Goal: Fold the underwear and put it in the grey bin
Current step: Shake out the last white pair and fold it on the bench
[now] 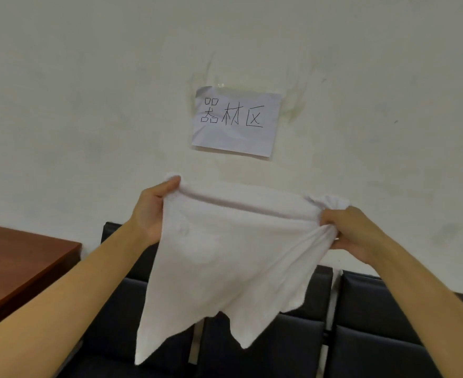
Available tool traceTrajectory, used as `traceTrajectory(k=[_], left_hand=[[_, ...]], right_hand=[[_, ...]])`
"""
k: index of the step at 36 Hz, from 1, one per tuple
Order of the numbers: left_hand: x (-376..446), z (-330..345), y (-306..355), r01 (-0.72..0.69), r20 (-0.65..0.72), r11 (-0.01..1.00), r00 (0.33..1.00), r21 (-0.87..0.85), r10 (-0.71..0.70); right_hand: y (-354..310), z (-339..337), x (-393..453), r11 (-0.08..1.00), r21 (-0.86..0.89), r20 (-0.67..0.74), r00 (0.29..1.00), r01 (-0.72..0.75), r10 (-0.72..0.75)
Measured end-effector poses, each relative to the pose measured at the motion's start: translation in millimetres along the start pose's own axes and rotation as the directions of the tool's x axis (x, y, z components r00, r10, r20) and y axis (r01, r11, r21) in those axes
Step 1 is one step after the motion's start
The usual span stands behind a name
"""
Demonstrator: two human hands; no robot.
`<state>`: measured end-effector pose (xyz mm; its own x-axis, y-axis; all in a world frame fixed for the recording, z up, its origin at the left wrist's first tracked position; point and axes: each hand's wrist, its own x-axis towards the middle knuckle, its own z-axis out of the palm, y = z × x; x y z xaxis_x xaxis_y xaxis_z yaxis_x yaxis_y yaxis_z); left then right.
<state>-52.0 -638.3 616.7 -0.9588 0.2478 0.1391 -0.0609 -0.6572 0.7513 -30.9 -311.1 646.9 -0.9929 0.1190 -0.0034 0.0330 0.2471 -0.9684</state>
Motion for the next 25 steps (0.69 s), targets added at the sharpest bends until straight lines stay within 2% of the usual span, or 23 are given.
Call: traceTrajectory(k=[2, 6, 9, 12, 14, 16, 18, 21, 25], left_hand=[[0.4, 3.3, 1.3, -0.071, -0.002, 0.997, 0.997, -0.043, 0.071], [-1.2, 10.0, 6.5, -0.198, 0.001, 0.975, 0.980, -0.102, 0.199], [-0.8, 1.9, 15.3, -0.272, 0.004, 0.955, 0.962, -0.117, 0.274], [-2.4, -9.6, 23.5, -0.257, -0.086, 0.966, 0.964, -0.034, 0.253], [-7.3, -10.8, 25.6, -0.232, -0.111, 0.972, 0.966, 0.026, 0.234], [-13.8, -7.5, 27.0, -0.257, -0.172, 0.960, 0.946, 0.112, 0.273], [-16.2, -9.9, 29.3, -0.273, -0.230, 0.940, 0.920, 0.205, 0.317], [-24.3, -14.1, 34.8, -0.225, -0.259, 0.932, 0.918, 0.284, 0.300], [-33.5, -28.4, 47.2, -0.200, -0.272, 0.931, 0.918, 0.306, 0.287]], right_hand=[[5.0, -2.0, 3.6, 0.999, 0.053, -0.058, 0.998, -0.005, 0.008], [14.1, -7.7, 12.6, 0.998, 0.042, -0.136, 0.990, -0.037, 0.042], [21.1, -11.1, 17.5, 0.985, 0.164, -0.199, 0.976, -0.058, 0.090], [30.9, -11.2, 19.9, 0.948, 0.318, -0.121, 0.990, -0.032, 0.074], [33.5, -5.6, 18.0, 0.941, 0.337, -0.028, 0.999, -0.022, 0.034], [35.3, 2.3, 18.2, 0.934, 0.357, 0.035, 0.999, -0.032, 0.020], [38.4, 7.4, 21.3, 0.953, 0.301, 0.056, 0.998, -0.026, 0.010], [41.7, 13.3, 22.7, 0.988, 0.157, 0.103, 0.995, -0.001, -0.016], [42.2, 23.2, 23.7, 0.998, 0.062, 0.047, 0.999, 0.004, -0.007]])
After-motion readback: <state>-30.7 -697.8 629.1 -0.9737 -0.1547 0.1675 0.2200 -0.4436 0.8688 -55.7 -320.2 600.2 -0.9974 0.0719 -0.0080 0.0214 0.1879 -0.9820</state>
